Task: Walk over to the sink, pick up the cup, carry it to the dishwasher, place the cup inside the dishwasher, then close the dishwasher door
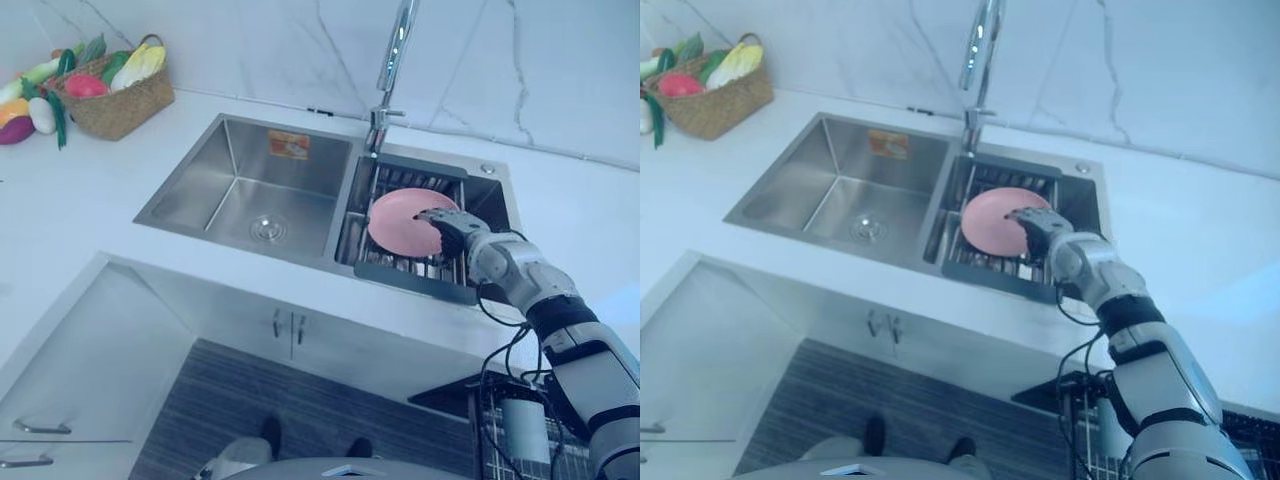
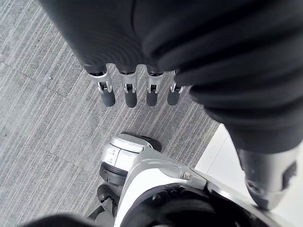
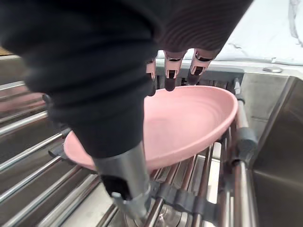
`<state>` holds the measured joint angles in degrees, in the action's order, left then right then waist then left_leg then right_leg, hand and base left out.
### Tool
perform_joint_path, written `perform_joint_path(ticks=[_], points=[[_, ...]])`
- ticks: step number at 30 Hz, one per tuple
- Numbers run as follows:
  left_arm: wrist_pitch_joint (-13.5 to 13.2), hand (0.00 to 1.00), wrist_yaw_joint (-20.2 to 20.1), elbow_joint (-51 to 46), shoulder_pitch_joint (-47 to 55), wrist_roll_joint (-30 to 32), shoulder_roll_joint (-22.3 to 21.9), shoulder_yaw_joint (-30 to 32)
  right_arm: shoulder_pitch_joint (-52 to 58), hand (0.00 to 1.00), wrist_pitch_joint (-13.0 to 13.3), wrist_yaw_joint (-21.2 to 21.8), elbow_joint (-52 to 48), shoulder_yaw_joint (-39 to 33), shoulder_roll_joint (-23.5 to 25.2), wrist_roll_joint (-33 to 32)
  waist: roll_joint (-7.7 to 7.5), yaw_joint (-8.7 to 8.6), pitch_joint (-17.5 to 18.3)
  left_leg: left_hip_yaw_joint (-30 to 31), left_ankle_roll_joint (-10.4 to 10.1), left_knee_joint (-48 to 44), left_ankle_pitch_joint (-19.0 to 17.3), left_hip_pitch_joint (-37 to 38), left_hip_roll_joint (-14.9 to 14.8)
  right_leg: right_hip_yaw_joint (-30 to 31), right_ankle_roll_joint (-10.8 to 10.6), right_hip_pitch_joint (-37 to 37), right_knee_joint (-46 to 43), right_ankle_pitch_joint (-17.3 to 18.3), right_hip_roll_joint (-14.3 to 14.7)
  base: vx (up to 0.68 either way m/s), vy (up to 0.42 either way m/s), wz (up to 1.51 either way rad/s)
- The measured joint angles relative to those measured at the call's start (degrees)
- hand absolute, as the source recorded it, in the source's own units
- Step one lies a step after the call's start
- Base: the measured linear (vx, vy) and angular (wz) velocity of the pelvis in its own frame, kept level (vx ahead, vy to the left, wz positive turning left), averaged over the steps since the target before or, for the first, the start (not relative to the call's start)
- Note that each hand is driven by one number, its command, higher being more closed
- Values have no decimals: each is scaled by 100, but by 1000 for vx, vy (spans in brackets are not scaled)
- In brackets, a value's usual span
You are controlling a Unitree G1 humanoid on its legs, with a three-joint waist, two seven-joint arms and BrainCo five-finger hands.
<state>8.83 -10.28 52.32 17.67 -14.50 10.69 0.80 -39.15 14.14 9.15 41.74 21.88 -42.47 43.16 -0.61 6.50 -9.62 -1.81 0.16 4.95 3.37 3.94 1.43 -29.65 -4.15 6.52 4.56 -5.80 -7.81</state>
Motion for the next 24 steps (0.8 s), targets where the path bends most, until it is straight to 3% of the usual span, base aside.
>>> perform_joint_path(ticks=[4, 9, 17, 24], points=[[-3, 0, -1, 0, -1, -1, 2, -97, -4, 0, -202, -206, 145, 0, 22, 28, 10, 2, -56, 32, 7, 0, 31, -11, 9, -84, -2, 13, 0, 1, -9, 7, 5, 11], [-2, 0, -11, 1, -2, -1, -23, -103, -29, 0, -262, -245, 203, 20, 40, 453, 43, 42, -130, 32, -33, 0, 9, -63, 2, -91, 38, -10, -15, 28, -7, -12, 0, 1], [-24, 0, -28, 2, -11, -14, -23, -126, -114, 0, -492, -488, 342, 65, 42, 461, 65, 115, -261, 57, -29, 0, 20, -129, 5, -93, 42, -81, -49, 30, -15, 0, 0, 0], [-119, 0, -27, 1, -59, -79, -22, -207, -221, 0, -707, -1097, 451, 112, 41, 874, 114, 130, -382, 161, -29, -1, 45, -216, 14, -111, 30, -173, -84, 38, -15, 9, -2, 3]])
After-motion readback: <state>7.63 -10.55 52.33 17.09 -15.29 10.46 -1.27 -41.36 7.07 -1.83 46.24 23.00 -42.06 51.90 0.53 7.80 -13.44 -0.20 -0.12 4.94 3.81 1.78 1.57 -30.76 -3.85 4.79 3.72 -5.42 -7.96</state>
